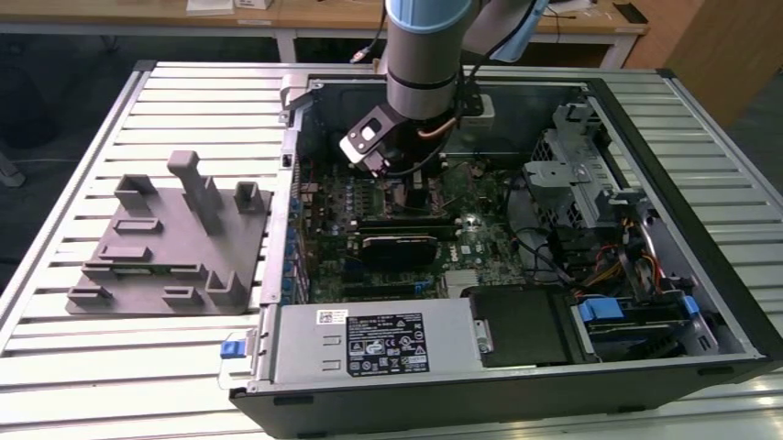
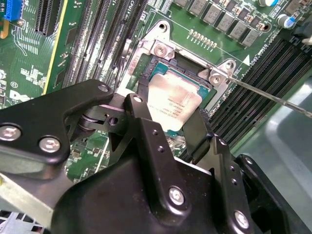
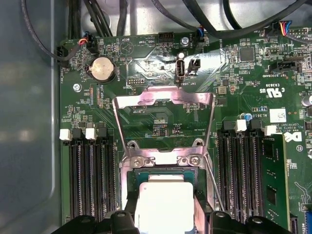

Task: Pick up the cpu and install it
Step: 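Place the cpu into insertion slot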

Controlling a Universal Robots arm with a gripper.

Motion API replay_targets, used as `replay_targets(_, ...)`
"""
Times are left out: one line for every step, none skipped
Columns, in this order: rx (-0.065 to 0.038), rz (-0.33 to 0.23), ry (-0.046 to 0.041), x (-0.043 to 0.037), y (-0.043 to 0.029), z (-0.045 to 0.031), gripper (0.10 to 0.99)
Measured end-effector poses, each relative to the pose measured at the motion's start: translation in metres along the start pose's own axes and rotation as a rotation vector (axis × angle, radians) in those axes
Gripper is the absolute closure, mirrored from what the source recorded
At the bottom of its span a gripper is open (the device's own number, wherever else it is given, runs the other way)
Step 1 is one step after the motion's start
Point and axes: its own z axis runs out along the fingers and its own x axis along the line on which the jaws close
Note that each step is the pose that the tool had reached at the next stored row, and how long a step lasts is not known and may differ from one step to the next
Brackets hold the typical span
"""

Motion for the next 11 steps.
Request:
replay_targets(0.0, 0.0, 0.0001, 0.0, 0.0, 0.0002, 0.557)
replay_targets(0.0, 0.0, 0.0003, 0.0001, 0.0, 0.0003, 0.557)
replay_targets(0.0, 0.0, 0.0003, 0.0, 0.0, 0.0003, 0.557)
replay_targets(0.0, 0.0, 0.0003, 0.0001, 0.0, 0.0004, 0.557)
replay_targets(0.0, 0.0, 0.0002, 0.0, 0.0, 0.0004, 0.557)
replay_targets(0.0, 0.0, 0.0003, 0.0, 0.0, 0.0005, 0.557)
replay_targets(0.0, 0.0, 0.0004, 0.0, 0.0, 0.0006, 0.557)
replay_targets(-0.001, 0.0, 0.0016, 0.0002, 0.0002, 0.001, 0.557)
replay_targets(-0.002, 0.0, 0.0029, 0.0004, 0.0002, 0.0015, 0.545)
replay_targets(-0.001, 0.0, 0.0023, 0.0003, 0.0002, 0.0014, 0.545)
replay_targets(-0.001, 0.0, 0.0013, 0.0002, 0.0001, 0.0011, 0.49)
